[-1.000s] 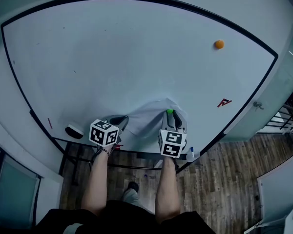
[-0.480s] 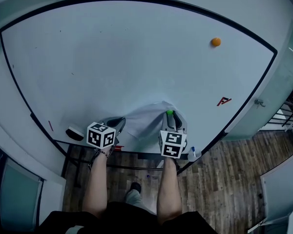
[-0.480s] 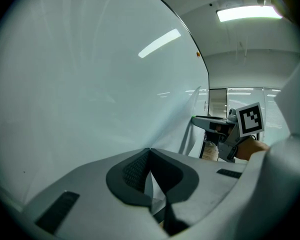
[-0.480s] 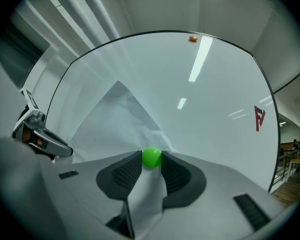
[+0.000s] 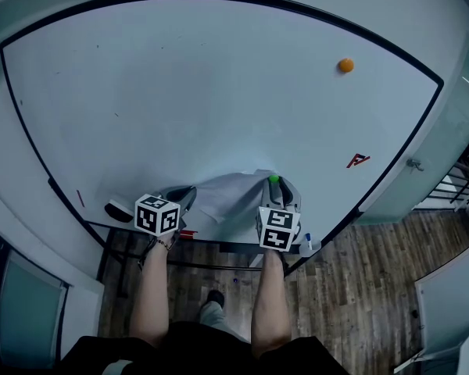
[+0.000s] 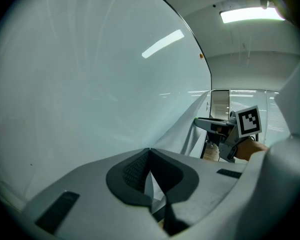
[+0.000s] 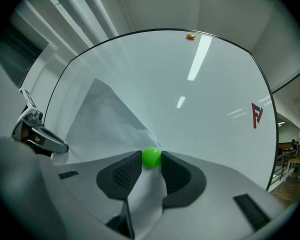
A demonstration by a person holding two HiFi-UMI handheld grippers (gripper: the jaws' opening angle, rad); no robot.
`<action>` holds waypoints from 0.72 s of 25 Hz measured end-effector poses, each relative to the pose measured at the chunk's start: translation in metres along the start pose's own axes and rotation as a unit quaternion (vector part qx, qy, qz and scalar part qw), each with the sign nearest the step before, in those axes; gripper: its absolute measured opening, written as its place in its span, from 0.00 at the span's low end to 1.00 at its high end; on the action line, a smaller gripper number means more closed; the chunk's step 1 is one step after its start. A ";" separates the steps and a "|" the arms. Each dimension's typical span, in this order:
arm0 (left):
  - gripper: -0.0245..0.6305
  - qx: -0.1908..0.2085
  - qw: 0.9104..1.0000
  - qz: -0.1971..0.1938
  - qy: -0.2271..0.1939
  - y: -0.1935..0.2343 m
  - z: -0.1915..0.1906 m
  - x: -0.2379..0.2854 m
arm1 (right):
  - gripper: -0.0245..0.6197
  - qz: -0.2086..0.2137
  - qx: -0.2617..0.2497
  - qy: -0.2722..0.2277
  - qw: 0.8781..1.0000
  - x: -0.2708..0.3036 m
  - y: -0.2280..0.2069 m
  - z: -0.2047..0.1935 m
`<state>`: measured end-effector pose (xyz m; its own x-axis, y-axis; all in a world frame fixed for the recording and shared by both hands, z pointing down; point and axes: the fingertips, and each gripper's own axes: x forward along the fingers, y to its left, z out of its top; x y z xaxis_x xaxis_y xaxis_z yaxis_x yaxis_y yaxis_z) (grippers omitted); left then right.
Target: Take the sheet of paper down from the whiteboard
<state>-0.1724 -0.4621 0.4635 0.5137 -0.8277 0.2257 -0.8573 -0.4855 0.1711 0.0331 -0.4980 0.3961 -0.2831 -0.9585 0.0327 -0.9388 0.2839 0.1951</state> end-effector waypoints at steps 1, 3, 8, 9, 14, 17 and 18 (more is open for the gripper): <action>0.07 -0.001 1.000 0.000 -0.001 0.001 0.000 0.000 | 0.24 0.000 0.000 0.000 1.000 0.000 0.000 0.000; 0.07 -0.003 1.000 0.002 -0.002 0.002 0.001 0.000 | 0.24 0.000 -0.002 0.001 1.000 0.001 0.000 0.000; 0.07 -0.008 1.000 0.012 -0.004 0.005 0.002 -0.001 | 0.24 0.000 -0.004 0.002 1.000 -0.001 -0.006 -0.002; 0.07 -0.011 1.000 0.013 -0.005 0.006 0.002 -0.001 | 0.24 -0.001 -0.003 0.003 1.000 -0.002 -0.007 -0.003; 0.07 -0.017 1.000 0.019 -0.007 0.009 0.001 -0.002 | 0.24 -0.001 0.001 0.008 1.000 -0.003 -0.009 -0.007; 0.07 -0.020 1.000 0.018 -0.009 0.009 0.002 -0.003 | 0.24 -0.002 0.001 0.009 1.000 -0.003 -0.011 -0.008; 0.07 -0.022 1.000 0.019 -0.011 0.010 0.002 -0.003 | 0.24 -0.003 0.001 0.010 1.000 -0.003 -0.011 -0.009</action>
<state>-0.1828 -0.4648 0.4629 0.4804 -0.8509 0.2125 -0.8733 -0.4418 0.2053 0.0464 -0.4986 0.4021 -0.2743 -0.9603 0.0507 -0.9407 0.2789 0.1932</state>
